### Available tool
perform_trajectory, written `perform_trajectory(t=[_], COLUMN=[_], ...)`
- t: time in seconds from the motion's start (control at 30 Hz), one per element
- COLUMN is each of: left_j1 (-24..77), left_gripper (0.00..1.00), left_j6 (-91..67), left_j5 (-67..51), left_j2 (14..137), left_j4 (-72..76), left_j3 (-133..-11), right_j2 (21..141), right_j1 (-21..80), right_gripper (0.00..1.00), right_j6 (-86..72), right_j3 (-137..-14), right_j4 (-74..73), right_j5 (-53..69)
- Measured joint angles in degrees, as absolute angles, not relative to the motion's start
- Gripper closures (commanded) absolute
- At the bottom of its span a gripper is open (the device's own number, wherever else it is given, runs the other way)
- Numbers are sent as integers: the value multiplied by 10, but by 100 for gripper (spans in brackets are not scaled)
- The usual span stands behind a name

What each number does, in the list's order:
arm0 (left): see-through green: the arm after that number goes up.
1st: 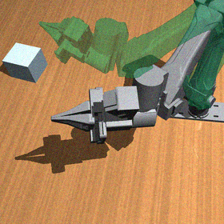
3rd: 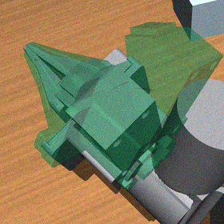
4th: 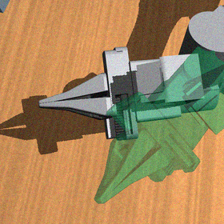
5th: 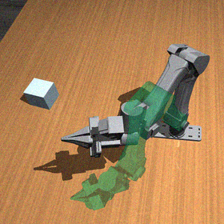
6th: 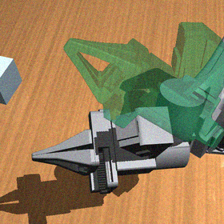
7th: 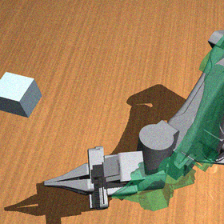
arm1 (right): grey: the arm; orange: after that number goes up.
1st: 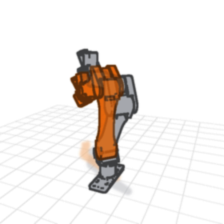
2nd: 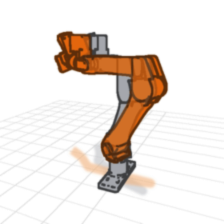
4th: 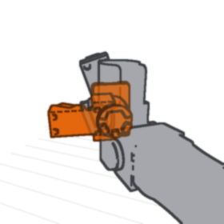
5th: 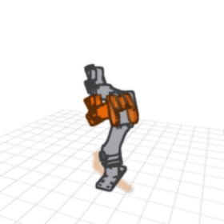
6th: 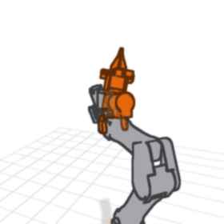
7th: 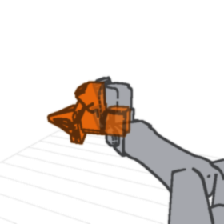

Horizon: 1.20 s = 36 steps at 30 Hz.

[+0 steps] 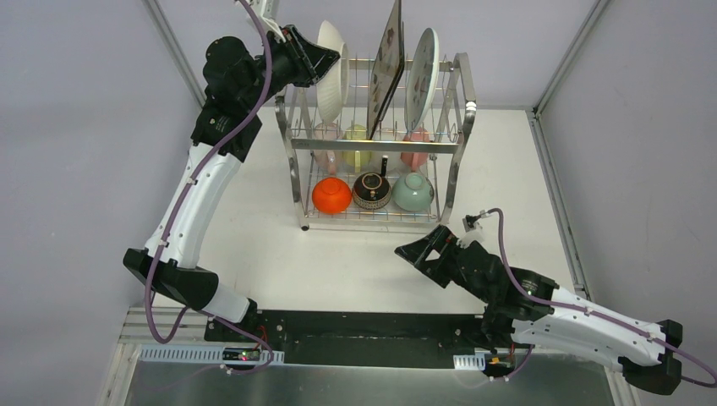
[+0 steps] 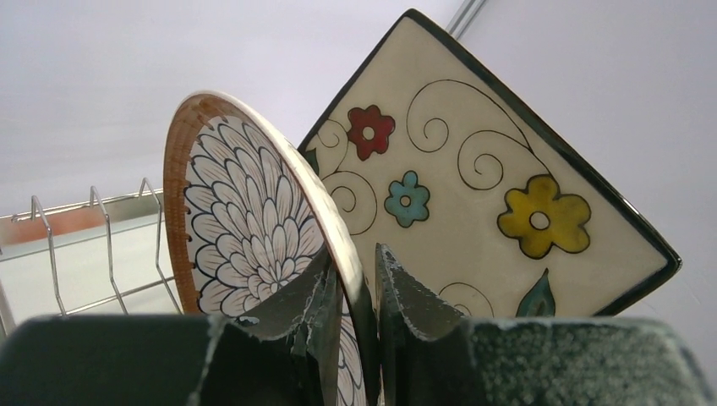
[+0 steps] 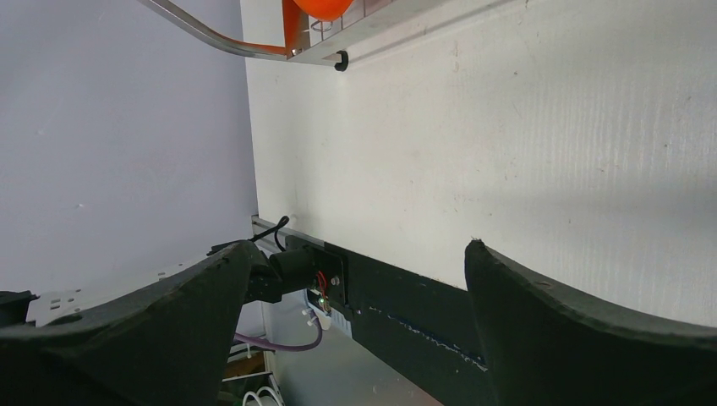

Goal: Load the mixed dishes into the dish rack
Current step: Insert the plate into the dish rack.

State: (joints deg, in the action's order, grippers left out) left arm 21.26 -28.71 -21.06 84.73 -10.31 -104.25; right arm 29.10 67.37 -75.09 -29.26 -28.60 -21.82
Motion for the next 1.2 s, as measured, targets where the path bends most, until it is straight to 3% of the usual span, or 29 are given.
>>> perform_trajectory(t=[0.2,0.83,1.2], left_j1=[213,213,213], left_gripper=[65,69,65], left_j6=[-288,-308,-303], left_j5=[-222,-262,-261], left_j2=[847,846,844], left_j4=[-93,-66,-65], left_j3=[-1041,-1031,-1025], right_j2=[292,300,298], right_j1=[674,674,674], right_gripper=[0,0,0], right_j6=[-750,-745,-733], right_j3=[-293,-296,-297], right_j4=[-286,-285,-286], right_j5=[-218,-218,-218])
